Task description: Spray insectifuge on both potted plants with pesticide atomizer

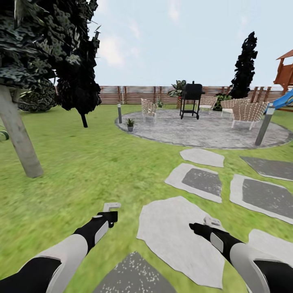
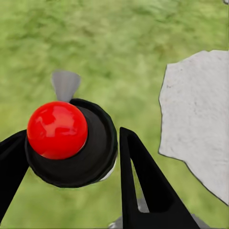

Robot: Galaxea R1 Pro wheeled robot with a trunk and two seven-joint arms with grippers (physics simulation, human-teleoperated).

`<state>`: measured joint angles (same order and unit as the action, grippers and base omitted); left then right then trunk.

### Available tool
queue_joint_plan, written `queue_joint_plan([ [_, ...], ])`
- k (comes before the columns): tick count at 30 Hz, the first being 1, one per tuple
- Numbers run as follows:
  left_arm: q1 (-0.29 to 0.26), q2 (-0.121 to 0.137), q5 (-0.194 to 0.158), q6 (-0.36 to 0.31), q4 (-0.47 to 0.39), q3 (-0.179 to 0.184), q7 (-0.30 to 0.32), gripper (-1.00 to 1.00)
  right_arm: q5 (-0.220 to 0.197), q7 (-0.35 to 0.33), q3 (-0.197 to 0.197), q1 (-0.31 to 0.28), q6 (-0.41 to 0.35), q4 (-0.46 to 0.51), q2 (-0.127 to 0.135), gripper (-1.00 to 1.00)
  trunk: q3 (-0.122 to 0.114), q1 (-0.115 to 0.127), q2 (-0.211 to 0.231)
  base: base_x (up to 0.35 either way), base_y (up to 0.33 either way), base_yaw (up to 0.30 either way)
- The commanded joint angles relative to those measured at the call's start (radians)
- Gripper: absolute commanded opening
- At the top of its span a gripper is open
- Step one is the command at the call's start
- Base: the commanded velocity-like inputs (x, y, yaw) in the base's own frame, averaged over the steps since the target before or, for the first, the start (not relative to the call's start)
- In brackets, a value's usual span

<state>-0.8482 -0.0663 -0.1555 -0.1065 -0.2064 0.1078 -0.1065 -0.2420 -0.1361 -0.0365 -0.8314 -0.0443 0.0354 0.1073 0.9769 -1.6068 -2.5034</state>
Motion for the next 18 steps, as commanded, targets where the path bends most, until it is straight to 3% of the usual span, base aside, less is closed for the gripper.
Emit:
queue_joint_plan([
  [1, 0.000, 0.000, -0.010, -0.005, -0.002, 0.009, -0.006, -1.00, -0.005, -0.004, -0.003, 0.000, -0.005, 0.001, 0.000, 1.00, 0.001, 0.000, 0.000, 0.336, 0.000, 0.000],
  [18, 0.000, 0.001, -0.010, -0.005, -0.002, 0.009, -0.006, -1.00, -0.005, -0.003, -0.003, 0.000, -0.004, 0.001, 0.000, 1.00, -0.011, 0.000, 0.000, 0.337, 0.000, 0.000],
])
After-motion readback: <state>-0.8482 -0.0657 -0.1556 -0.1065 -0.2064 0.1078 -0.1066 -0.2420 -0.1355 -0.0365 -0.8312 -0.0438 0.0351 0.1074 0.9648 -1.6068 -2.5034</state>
